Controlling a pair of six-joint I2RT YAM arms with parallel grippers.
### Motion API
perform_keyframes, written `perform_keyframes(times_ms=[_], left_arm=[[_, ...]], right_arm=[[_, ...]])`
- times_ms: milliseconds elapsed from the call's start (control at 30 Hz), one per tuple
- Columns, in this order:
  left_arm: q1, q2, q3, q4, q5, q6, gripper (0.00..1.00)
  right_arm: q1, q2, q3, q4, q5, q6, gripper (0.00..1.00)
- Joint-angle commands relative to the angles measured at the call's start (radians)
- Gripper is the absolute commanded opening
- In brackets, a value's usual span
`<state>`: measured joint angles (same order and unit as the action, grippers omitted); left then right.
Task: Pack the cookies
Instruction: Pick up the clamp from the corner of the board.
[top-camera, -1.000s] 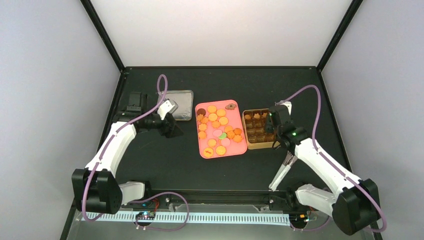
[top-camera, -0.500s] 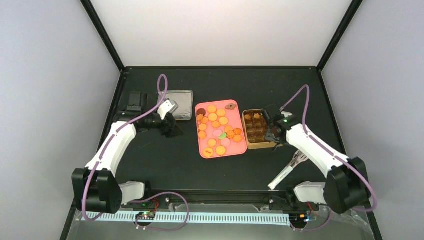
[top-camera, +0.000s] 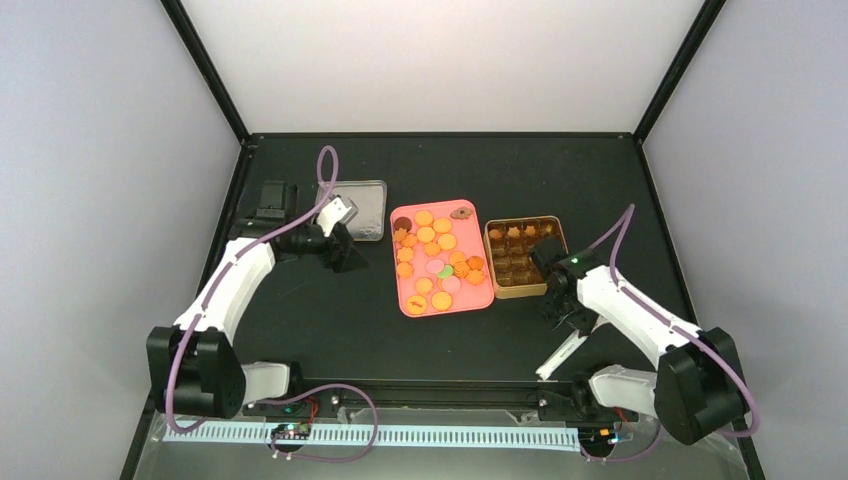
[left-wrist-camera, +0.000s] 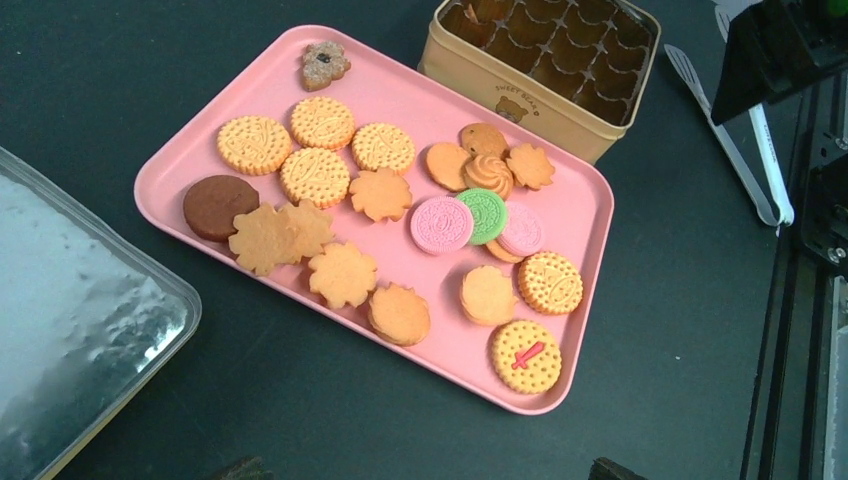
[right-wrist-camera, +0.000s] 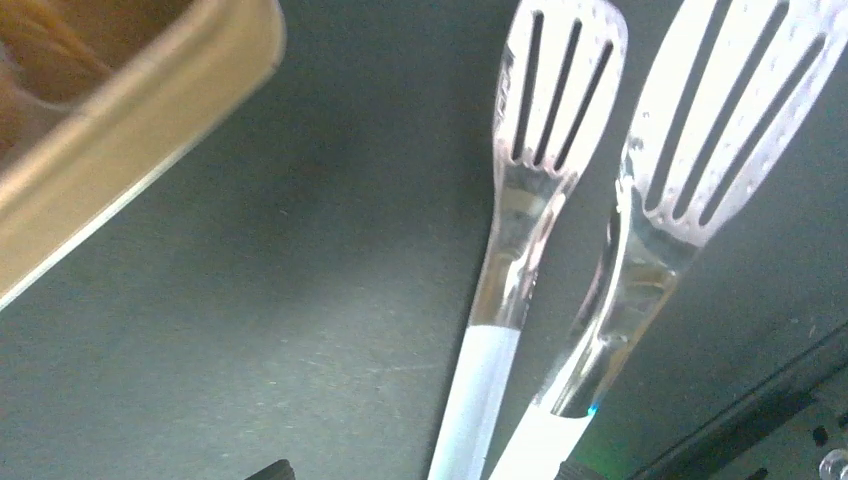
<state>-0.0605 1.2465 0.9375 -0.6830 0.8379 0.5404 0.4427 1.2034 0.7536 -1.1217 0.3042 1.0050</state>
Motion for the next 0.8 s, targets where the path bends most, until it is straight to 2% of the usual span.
perform_keyframes(times_ms=[0,133,300,600,767], left_arm=[[-0.003,0.028,0.067,-0.007,0.017,0.045,0.85],[-0.003,0.060,0.088,-0.027,0.013,0.050,0.85],[-0.004,0.056,0.087,-0.026,0.012,0.053,0.85],[-0.002,0.051,0.113,-0.048,-0.022,0.057,0.85],[-0.003,0.048,0.125,-0.061,-0.022,0.057,0.85]], right_arm=[[-0.004,0.021,-0.049,0.004,-0.017,0.092,0.69],[-0.005,0.034,-0.090,0.013,0.025,0.128,0.68],[-0.006,0.022,-0.133,0.071,0.022,0.165,0.61],[-0.005,0.016,-0.184,0.189,0.030,0.164,0.29],[-0.005,-0.005,-0.184,0.192,0.035,0.155,0.13]])
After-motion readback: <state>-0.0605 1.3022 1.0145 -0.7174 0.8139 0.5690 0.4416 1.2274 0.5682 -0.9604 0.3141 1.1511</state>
